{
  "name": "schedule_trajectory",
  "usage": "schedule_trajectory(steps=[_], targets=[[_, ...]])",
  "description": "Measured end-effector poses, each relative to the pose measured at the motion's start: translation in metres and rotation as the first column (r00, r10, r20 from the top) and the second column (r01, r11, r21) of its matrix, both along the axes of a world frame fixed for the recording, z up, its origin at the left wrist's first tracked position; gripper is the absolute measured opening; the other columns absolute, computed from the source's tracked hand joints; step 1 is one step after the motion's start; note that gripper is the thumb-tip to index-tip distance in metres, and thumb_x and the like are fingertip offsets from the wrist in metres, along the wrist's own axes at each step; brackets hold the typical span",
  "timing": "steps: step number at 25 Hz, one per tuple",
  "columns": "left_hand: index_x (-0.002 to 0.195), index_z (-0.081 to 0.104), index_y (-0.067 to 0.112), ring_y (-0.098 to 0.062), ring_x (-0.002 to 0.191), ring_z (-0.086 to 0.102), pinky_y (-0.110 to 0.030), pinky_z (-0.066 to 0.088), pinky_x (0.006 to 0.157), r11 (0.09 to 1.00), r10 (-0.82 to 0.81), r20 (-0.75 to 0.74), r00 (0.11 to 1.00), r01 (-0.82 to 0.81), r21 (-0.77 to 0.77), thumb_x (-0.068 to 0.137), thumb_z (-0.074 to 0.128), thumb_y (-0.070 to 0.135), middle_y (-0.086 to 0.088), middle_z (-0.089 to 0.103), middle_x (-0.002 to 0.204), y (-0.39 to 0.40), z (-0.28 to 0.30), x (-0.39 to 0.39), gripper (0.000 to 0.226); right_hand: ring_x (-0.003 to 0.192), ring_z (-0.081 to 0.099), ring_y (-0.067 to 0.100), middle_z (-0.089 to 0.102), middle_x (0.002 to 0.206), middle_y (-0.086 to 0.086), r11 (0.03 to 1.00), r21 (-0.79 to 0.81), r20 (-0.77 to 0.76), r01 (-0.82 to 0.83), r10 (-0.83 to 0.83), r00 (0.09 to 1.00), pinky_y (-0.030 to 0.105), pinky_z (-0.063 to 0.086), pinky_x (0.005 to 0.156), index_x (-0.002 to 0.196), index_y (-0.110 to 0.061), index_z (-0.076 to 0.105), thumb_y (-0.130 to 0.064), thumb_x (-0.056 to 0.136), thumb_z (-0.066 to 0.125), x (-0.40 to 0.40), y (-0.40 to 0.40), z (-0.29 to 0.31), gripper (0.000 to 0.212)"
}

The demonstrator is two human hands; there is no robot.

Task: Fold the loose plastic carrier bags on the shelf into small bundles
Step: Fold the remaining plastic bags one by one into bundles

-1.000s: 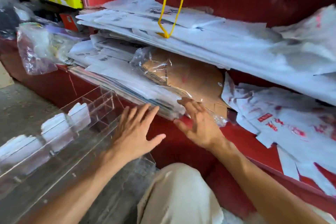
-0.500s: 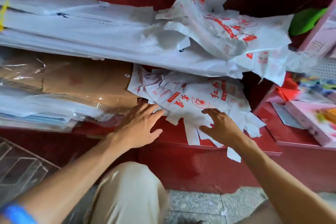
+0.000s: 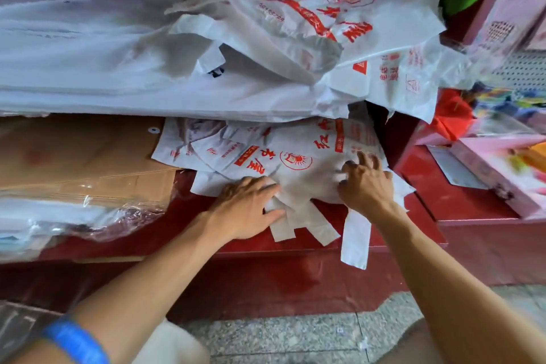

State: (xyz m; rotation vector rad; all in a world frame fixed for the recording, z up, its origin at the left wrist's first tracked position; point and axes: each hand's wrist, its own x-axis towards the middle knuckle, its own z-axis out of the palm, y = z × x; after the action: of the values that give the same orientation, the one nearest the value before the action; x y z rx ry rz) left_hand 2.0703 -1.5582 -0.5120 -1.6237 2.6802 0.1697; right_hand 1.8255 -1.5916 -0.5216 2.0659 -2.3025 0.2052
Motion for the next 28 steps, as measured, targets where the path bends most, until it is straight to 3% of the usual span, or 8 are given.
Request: schedule_trajectory(steps=[3,8,12,15,17,21,25,28], targets=[[0.15,0.029,0.029,-0.018,0.144,0.023,-0.043,0.025,0.116,1.0,0.027,-0.029,0.999,-0.027,0.012,0.096,0.035,0.06,0.008,0.022,0.159,-0.007,-0.007,-0.002,0.062,0.138,0.024,0.032,0.038,0.147,0.003,0.995,0.07,0.06,0.071,-0.075,0.995,0.05,0.031,0.109,0.133,-0.019,0.052,-0.027,0.091,0.046,-0.007,-0.015,-0.003,0.043],[0.145,0.032,0.034,-0.015,0.139,0.028,-0.044,0.03,0.111,0.997,0.051,-0.084,0.995,-0.056,-0.056,0.079,0.009,0.072,0.016,0.028,0.152,-0.01,-0.026,0.0,0.08,0.131,0.032,0.033,0.043,0.142,0.006,0.994,0.078,0.124,0.078,-0.087,0.988,0.048,0.029,0.106,0.135,-0.012,0.048,-0.02,0.094,0.043,-0.001,-0.021,-0.003,0.042],[0.146,0.031,0.035,-0.014,0.14,0.023,-0.045,0.027,0.113,0.998,0.056,-0.108,0.993,-0.059,-0.032,0.077,0.006,0.074,0.018,0.024,0.153,-0.009,-0.023,0.001,0.083,0.126,0.04,0.032,0.048,0.137,0.01,0.999,-0.052,0.251,0.011,0.002,0.968,0.044,0.037,0.102,0.131,-0.016,0.052,-0.015,0.087,0.054,0.002,-0.015,0.004,0.044],[0.147,0.028,0.034,-0.015,0.142,0.02,-0.043,0.024,0.115,0.999,0.049,-0.093,0.995,-0.049,-0.004,0.076,0.013,0.08,0.017,0.02,0.154,-0.004,-0.017,0.0,0.086,0.125,0.04,0.035,0.046,0.139,0.01,0.994,-0.022,0.201,0.106,-0.1,0.974,0.046,0.034,0.101,0.136,-0.016,0.042,-0.023,0.089,0.052,-0.007,-0.009,0.001,0.049],[0.15,0.023,0.032,-0.015,0.144,0.015,-0.043,0.018,0.115,0.999,0.044,-0.056,0.997,-0.043,0.007,0.082,0.025,0.082,0.016,0.014,0.156,0.0,-0.013,0.001,0.085,0.122,0.042,0.035,0.052,0.135,0.01,0.984,0.002,0.137,0.179,-0.177,0.975,0.047,0.033,0.099,0.133,-0.015,0.045,-0.026,0.092,0.047,-0.013,-0.008,-0.001,0.042],[0.153,0.017,0.033,-0.013,0.146,0.005,-0.047,0.009,0.117,0.996,0.069,-0.069,0.995,-0.065,0.056,0.085,0.028,0.079,0.017,0.007,0.159,0.004,-0.009,0.001,0.083,0.109,0.047,0.033,0.062,0.115,0.01,0.967,-0.162,0.073,0.197,-0.187,0.98,0.044,0.034,0.092,0.11,-0.015,0.068,-0.025,0.094,0.047,-0.016,-0.009,-0.004,0.028],[0.152,0.021,0.035,-0.013,0.146,0.005,-0.052,0.007,0.117,0.993,0.096,-0.073,0.993,-0.09,0.077,0.084,0.022,0.08,0.016,0.009,0.159,0.002,-0.013,-0.001,0.081,0.099,0.046,0.034,0.063,0.106,0.009,0.916,-0.371,0.142,0.152,-0.106,0.984,0.043,0.034,0.081,0.093,-0.011,0.072,-0.024,0.093,0.053,-0.015,-0.004,0.005,0.023],[0.143,0.042,0.036,-0.016,0.145,0.018,-0.056,0.008,0.117,0.985,0.159,-0.191,0.969,-0.14,0.105,0.08,0.009,0.084,0.009,0.027,0.157,-0.004,-0.009,-0.005,0.086,0.094,0.053,0.034,0.067,0.097,0.008,0.904,-0.426,0.15,0.03,0.037,0.988,0.036,0.033,0.074,0.084,-0.01,0.069,-0.021,0.086,0.058,0.001,0.003,0.028,0.016]])
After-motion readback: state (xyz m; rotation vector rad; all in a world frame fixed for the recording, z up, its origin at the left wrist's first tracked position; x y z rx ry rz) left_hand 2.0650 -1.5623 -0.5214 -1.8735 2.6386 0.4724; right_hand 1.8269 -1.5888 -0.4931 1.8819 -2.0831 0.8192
